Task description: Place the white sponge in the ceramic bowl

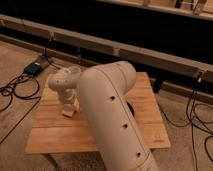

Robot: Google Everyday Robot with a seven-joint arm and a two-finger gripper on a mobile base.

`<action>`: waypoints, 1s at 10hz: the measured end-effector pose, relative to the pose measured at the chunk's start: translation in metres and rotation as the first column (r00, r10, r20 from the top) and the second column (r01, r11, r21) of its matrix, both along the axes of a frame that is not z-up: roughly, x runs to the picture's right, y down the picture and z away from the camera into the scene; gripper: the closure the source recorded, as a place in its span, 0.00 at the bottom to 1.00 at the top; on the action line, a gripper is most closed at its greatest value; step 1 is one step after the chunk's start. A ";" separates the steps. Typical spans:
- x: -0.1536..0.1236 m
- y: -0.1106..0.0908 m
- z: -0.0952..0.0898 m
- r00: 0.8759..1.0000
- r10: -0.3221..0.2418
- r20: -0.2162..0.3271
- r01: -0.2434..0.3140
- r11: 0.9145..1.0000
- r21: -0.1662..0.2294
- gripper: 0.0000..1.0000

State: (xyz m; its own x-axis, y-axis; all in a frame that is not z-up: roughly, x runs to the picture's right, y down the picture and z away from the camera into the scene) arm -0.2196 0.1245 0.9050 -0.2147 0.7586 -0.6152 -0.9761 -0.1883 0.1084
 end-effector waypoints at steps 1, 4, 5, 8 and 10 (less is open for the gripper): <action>-0.001 0.003 0.001 1.000 0.002 0.000 -0.002 1.000 -0.007 0.46; -0.002 0.006 0.002 1.000 0.000 0.011 0.001 1.000 -0.017 0.75; -0.002 0.005 0.000 1.000 -0.004 0.015 0.004 1.000 -0.020 0.87; 0.005 -0.015 -0.024 0.999 -0.014 0.035 0.014 1.000 -0.010 1.00; 0.014 -0.031 -0.046 0.998 -0.023 0.053 0.022 1.000 0.003 1.00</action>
